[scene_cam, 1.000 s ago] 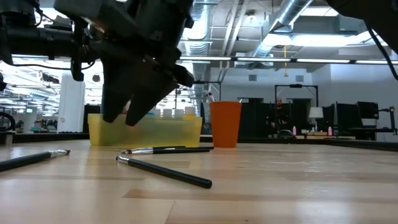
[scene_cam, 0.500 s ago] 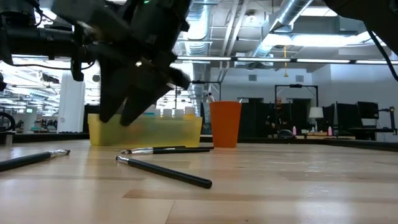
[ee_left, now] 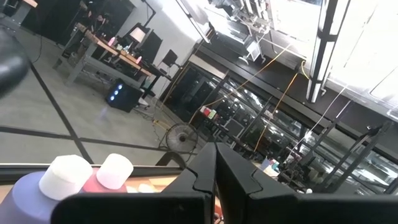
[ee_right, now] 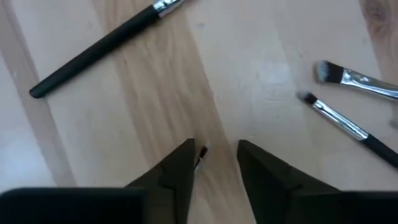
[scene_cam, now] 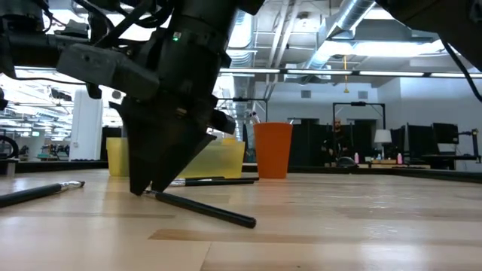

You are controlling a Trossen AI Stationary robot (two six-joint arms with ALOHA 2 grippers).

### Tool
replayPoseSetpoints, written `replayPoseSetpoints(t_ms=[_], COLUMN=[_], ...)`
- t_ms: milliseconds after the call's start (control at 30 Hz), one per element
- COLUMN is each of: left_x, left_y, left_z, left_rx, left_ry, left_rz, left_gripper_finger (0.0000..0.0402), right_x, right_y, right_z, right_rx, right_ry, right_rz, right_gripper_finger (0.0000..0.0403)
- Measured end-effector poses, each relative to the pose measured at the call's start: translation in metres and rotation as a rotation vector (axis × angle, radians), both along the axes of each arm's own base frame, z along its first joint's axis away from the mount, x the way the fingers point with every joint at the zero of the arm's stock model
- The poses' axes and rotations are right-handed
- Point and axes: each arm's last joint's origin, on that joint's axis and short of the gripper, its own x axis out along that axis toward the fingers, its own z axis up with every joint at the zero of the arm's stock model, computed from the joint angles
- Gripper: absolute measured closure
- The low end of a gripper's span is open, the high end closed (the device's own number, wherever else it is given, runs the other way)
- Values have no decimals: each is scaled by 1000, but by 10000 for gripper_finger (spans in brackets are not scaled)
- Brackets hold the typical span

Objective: Pick & Place Paint Supplies
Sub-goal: Put the silver paint brush into the orange cup

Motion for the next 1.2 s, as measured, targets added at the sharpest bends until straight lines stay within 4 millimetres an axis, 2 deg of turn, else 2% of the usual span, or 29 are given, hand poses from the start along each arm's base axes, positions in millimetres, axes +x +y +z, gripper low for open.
replayPoseSetpoints(t_ms=[200, 267, 367, 533, 600, 800, 967, 1200], left_x=[0, 0, 0, 0, 0, 0, 0, 0], left_y=[0, 0, 0, 0, 0, 0, 0, 0], left_z=[0, 0, 0, 0, 0, 0, 0, 0], left_rx=[1, 1, 1, 1, 1, 1, 1, 1], left_ry=[-3, -3, -4, -4, -5, -3, -4, -4], left_rz=[0, 0, 0, 0, 1, 0, 0, 0], left_gripper_finger=[400, 400, 400, 400, 400, 400, 400, 400], right_x=[0, 0, 0, -2, -7, -11, -27, -56], right_y=[-6, -6, -7, -8, -9, -13, -18, -13], right_z=[-2, -2, -2, 10, 18, 54, 68, 65], right_rx=[21, 24, 23, 25, 23, -5, -33, -48], right_ry=[31, 34, 37, 28, 53, -14, 88, 327], right_rz=[3, 20, 34, 89, 107, 119, 89, -236], right_gripper_finger=[377, 395, 400, 402, 402, 402, 400, 357])
